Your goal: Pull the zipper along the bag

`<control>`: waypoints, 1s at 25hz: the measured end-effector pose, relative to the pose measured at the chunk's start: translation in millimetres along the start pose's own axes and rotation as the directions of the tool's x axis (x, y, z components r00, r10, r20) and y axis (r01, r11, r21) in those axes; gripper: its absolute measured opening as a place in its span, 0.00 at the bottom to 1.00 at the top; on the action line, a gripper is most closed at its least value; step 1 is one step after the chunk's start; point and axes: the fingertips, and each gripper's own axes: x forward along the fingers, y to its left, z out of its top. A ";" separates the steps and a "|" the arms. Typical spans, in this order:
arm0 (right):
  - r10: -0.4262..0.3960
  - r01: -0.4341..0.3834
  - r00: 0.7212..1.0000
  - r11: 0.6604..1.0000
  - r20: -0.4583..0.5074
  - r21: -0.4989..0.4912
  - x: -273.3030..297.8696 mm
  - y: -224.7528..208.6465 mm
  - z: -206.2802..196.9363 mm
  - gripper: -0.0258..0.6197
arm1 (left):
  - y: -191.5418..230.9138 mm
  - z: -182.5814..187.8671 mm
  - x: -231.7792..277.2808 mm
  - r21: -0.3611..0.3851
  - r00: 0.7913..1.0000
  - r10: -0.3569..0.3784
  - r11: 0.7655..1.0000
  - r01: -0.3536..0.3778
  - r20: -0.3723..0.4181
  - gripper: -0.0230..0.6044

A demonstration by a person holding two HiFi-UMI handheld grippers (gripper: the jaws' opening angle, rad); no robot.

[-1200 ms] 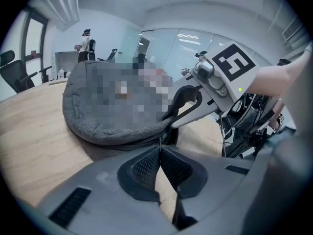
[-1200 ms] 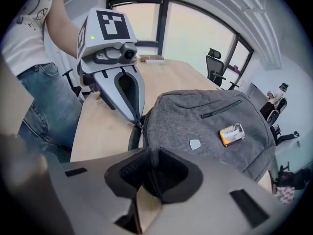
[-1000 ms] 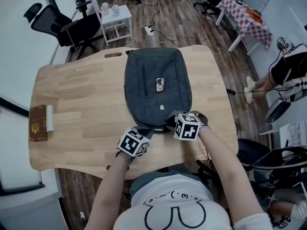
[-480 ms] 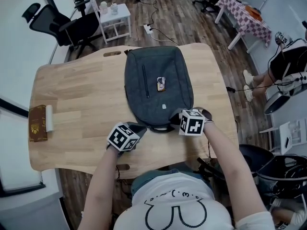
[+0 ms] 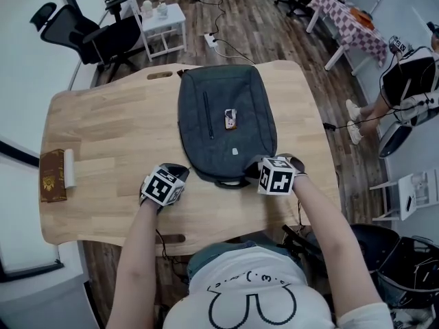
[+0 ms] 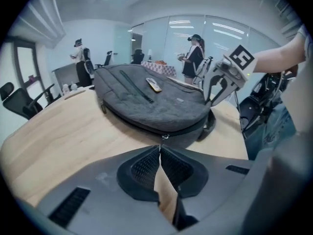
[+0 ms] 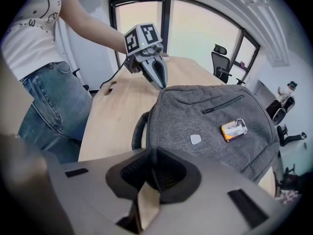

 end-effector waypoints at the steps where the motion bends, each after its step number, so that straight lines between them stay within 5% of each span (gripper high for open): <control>1: -0.002 0.002 1.000 1.000 -0.003 0.001 0.3 -0.3 -0.5 0.18 | 4.7 0.0 0.3 -0.012 1.000 0.018 1.000 -0.018 0.000 0.07; 8: -0.083 0.088 0.991 0.995 -0.106 0.043 -11.0 -20.2 -45.2 0.19 | -35.9 20.5 10.7 -0.012 0.995 -0.095 0.995 0.095 0.043 0.06; 14: -0.254 0.276 0.943 0.958 -0.217 0.076 -29.6 -37.5 -85.3 0.25 | -77.5 38.1 31.5 -0.026 0.986 -0.153 0.988 0.155 0.069 0.06; 17: -0.270 0.303 0.929 0.948 -0.253 0.101 -39.7 -33.0 -96.8 0.26 | -94.8 43.1 39.7 -0.031 0.983 -0.172 0.984 0.174 0.070 0.06; 21: -0.197 0.229 0.967 0.951 -0.163 0.209 -43.8 -13.3 -82.9 0.43 | -116.2 48.5 49.5 -0.006 0.975 -0.212 0.977 0.213 0.068 0.06; 25: -0.189 0.196 0.981 0.961 -0.055 0.195 -31.4 4.3 -44.6 0.46 | -130.6 56.6 59.9 -0.002 0.973 -0.221 0.975 0.221 0.072 0.06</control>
